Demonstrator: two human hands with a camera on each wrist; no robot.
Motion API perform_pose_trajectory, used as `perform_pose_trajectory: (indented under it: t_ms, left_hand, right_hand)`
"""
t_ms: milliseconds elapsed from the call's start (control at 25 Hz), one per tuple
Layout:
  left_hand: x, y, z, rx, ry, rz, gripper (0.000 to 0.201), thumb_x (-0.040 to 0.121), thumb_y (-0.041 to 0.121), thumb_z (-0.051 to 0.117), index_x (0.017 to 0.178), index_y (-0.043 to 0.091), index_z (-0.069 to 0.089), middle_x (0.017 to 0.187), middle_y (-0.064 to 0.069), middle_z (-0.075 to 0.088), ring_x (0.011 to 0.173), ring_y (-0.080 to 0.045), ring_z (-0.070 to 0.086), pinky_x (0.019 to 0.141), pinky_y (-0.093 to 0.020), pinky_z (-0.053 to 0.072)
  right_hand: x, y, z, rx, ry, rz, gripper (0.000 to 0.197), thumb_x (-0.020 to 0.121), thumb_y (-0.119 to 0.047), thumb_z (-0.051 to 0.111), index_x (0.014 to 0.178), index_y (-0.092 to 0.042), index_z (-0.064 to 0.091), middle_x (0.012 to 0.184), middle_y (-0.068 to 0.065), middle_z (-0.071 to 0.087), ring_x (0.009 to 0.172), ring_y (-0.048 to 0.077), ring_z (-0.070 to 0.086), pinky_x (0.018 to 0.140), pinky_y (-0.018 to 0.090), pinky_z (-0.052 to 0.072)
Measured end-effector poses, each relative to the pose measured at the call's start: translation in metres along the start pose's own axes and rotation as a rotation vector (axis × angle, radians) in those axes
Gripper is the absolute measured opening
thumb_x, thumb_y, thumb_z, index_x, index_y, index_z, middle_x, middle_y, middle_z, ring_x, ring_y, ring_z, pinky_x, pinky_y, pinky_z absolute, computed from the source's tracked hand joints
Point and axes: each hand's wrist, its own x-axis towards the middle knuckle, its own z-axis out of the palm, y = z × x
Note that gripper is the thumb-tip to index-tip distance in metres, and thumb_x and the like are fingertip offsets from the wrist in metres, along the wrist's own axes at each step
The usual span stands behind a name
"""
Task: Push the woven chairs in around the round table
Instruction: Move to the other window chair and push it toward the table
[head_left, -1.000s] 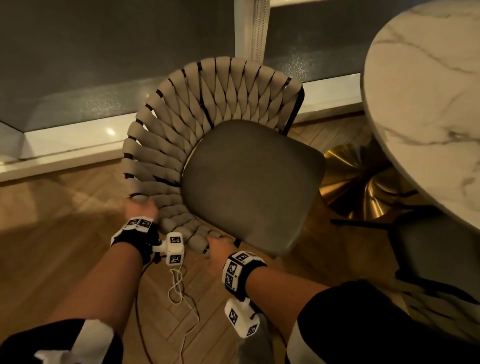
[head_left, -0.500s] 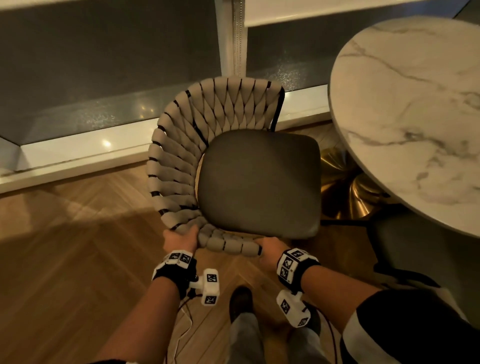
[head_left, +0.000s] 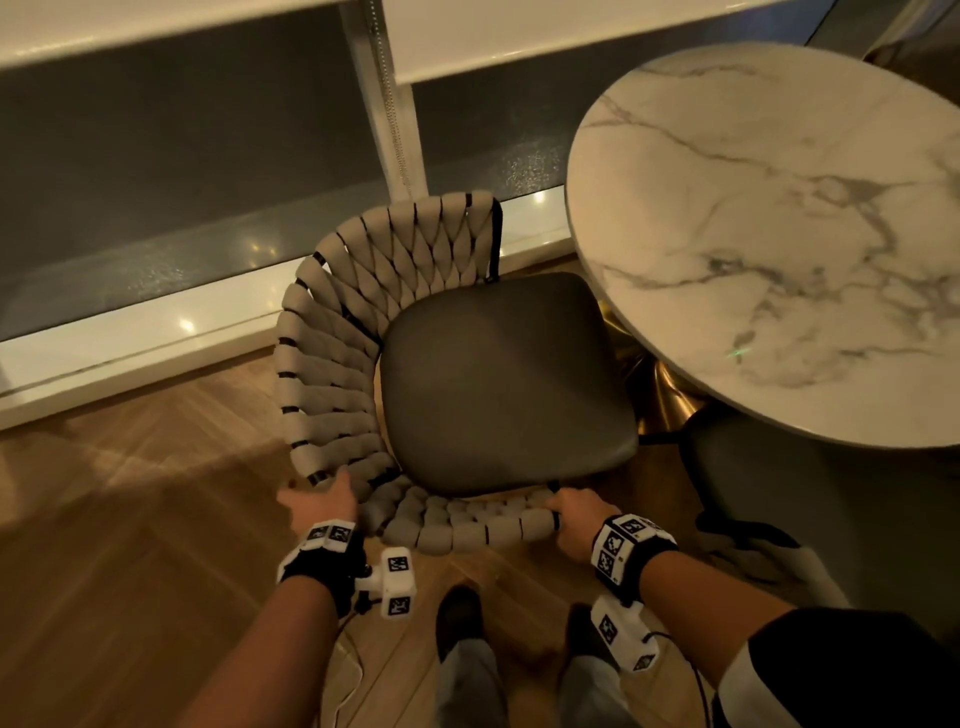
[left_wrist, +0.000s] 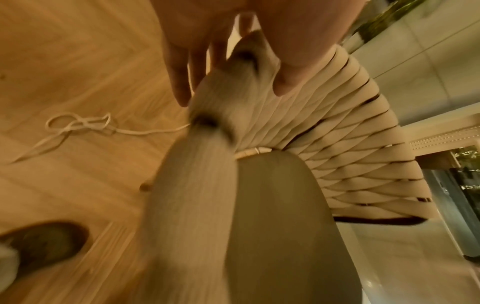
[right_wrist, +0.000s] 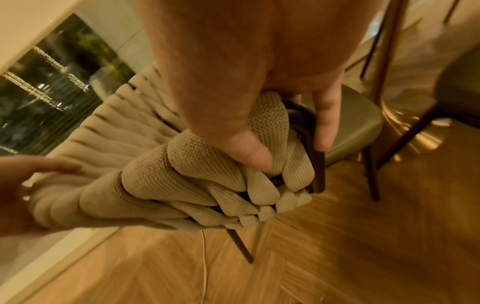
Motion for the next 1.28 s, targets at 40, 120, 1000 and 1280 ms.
perform_pose_trajectory:
  t_ms: [40,120,1000,1280]
  left_hand:
    - [0.007,0.007,-0.004,0.036,-0.025,0.033,0.084,0.081,0.034,0.073,0.148,0.017,0.025,0.137,-0.027,0.052,0.121,-0.048,0.053,0.097,-0.054,0.045]
    - [0.025,0.01,-0.005,0.072,-0.104,0.051,0.087,0.075,0.039,0.076,0.145,0.021,0.028,0.136,-0.026,0.054,0.118,-0.048,0.055,0.098,-0.057,0.047]
    - [0.041,0.002,-0.004,-0.121,-0.102,-0.035,0.079,0.08,0.034,0.072,0.144,0.018,0.029,0.14,-0.025,0.05,0.121,-0.047,0.053,0.102,-0.062,0.044]
    - [-0.006,-0.025,0.011,-0.328,-0.166,-0.041,0.087,0.091,0.01,0.063,0.154,0.031,0.006,0.151,-0.02,0.04,0.133,-0.042,0.045,0.107,-0.059,0.039]
  right_hand:
    - [-0.001,0.007,0.005,0.029,0.037,0.012,0.039,0.085,-0.021,0.056,0.12,-0.037,0.061,0.125,0.003,0.056,0.115,0.029,0.054,0.094,0.043,0.051]
    - [-0.002,0.02,0.02,0.214,0.173,0.055,0.051,0.083,-0.024,0.058,0.132,-0.036,0.053,0.143,0.005,0.04,0.128,0.032,0.04,0.107,0.044,0.042]
    - [0.025,0.0,-0.001,1.696,0.221,0.235,0.078,0.096,-0.012,0.058,0.154,-0.034,0.011,0.154,0.016,0.034,0.126,0.041,0.051,0.083,0.051,0.054]
    - [0.036,-0.011,0.013,1.837,0.132,0.3,0.045,0.091,-0.009,0.061,0.133,-0.01,0.044,0.129,0.026,0.056,0.106,0.043,0.062,0.073,0.053,0.059]
